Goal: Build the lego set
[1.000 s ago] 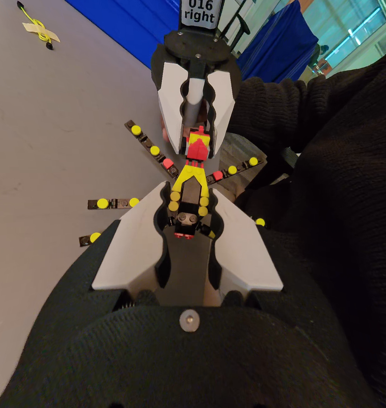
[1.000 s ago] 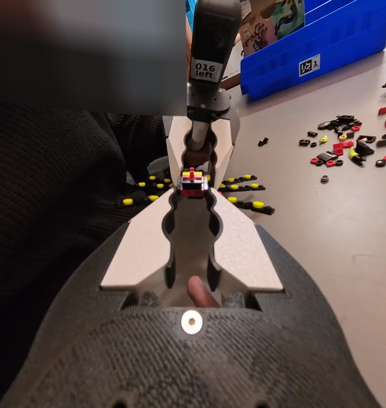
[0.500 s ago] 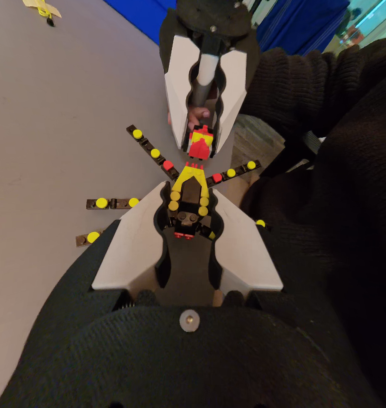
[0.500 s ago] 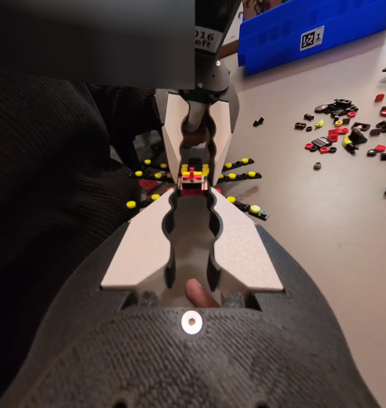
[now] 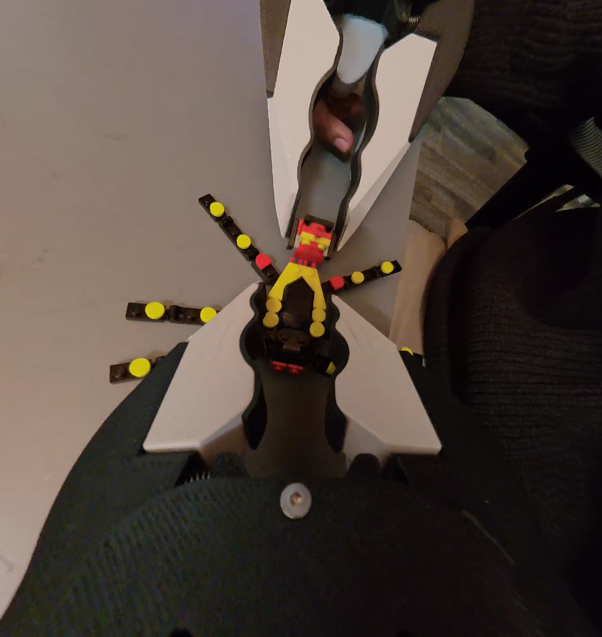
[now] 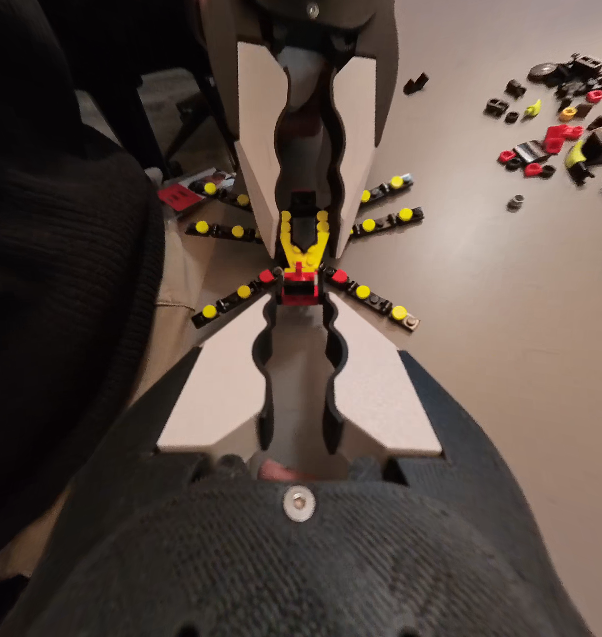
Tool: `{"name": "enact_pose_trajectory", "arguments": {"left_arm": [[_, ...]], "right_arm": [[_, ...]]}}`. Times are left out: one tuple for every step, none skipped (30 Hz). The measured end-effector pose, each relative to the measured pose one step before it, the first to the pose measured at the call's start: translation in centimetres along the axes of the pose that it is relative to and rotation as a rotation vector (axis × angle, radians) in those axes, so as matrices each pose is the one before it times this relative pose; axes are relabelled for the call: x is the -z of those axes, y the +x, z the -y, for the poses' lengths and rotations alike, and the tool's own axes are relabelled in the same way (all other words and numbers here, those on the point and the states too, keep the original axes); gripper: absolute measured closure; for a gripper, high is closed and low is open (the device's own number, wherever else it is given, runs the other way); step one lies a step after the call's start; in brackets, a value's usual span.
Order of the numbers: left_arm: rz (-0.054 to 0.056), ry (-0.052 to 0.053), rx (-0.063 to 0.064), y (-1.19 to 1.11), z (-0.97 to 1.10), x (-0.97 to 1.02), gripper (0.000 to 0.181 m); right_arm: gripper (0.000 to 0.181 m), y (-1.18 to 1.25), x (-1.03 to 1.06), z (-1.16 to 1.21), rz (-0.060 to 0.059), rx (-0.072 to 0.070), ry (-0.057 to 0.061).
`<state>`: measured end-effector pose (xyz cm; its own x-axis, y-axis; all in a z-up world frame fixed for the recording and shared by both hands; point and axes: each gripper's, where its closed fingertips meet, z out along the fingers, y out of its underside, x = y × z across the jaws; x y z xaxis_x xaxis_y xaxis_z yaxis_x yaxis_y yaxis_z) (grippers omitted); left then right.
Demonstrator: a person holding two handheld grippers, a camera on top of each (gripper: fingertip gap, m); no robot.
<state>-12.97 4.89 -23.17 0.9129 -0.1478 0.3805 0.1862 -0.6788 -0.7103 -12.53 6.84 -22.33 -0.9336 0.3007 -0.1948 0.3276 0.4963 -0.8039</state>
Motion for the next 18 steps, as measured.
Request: {"name": "enact_pose_trajectory", "arguments": {"left_arm": [[0.0012,-0.0025,0.0001,-0.009,-0.039,-0.016,0.150],[0.0027,-0.0009,-0.0017,-0.016,0.002,0.000,0.150],[0.0047,-0.0024,-0.0039,-0.006,-0.022,-0.018,0.150],[0.0085,-0.0067,-0.0111,-0.020,-0.061,-0.015,0.150],[0.0140,-0.0105,-0.0163,-0.045,-0.097,0.012,0.150],[0.0149,-0.0104,-0.0155,-0.032,-0.099,0.016,0.150],[0.0116,-0.0087,-0.0113,0.021,-0.091,0.009,0.150],[0.0062,-0.0077,-0.0068,0.051,-0.079,0.030,0.150],[0.0034,-0.0039,0.0000,0.029,-0.026,0.025,0.150],[-0.0013,0.0004,0.0048,0.024,0.003,0.043,0.149],[-0.0033,0.0073,0.0081,-0.003,0.096,0.051,0.149],[-0.0038,0.0138,0.0090,-0.025,0.204,0.115,0.148],[-0.0015,0.0128,0.0067,-0.060,0.193,0.132,0.146],[0.0036,0.0103,0.0038,-0.106,0.168,0.120,0.146],[0.0037,0.0079,0.0005,-0.067,0.109,0.085,0.146],[-0.0013,0.0034,-0.0037,0.067,0.035,0.049,0.145],[-0.0001,-0.0009,-0.0070,0.087,-0.047,-0.022,0.145],[0.0054,-0.0043,-0.0096,0.038,-0.079,-0.088,0.145]], "right_arm": [[0.156,-0.029,-0.124,-0.131,-0.0014,0.0047,-0.0110],[0.156,0.005,-0.024,-0.016,-0.0011,0.0014,-0.0018],[0.156,0.042,0.061,0.075,-0.0010,0.0002,0.0056],[0.156,0.044,0.078,0.115,-0.0013,0.0004,0.0085],[0.156,0.061,0.087,0.090,-0.0016,-0.0011,0.0072],[0.156,0.036,0.034,0.039,-0.0002,-0.0027,0.0028],[0.156,0.012,-0.023,-0.026,0.0002,-0.0010,-0.0024],[0.156,-0.017,-0.081,-0.100,-0.0005,0.0018,-0.0080],[0.156,-0.028,-0.132,-0.144,-0.0018,0.0045,-0.0117],[0.156,-0.024,-0.132,-0.151,-0.0027,0.0062,-0.0123],[0.156,-0.034,-0.115,-0.131,-0.0020,0.0066,-0.0103],[0.156,-0.043,-0.074,-0.068,-0.0004,0.0057,-0.0062],[0.156,-0.013,-0.007,0.012,-0.0004,0.0039,0.0004],[0.156,0.030,0.047,0.098,-0.0011,0.0006,0.0063],[0.156,0.044,0.096,0.125,0.0000,-0.0036,0.0092],[0.156,0.039,0.105,0.131,0.0012,-0.0055,0.0099],[0.156,0.026,0.097,0.119,0.0012,-0.0030,0.0097],[0.156,-0.039,0.088,0.114,0.0022,0.0010,0.0088]]}}
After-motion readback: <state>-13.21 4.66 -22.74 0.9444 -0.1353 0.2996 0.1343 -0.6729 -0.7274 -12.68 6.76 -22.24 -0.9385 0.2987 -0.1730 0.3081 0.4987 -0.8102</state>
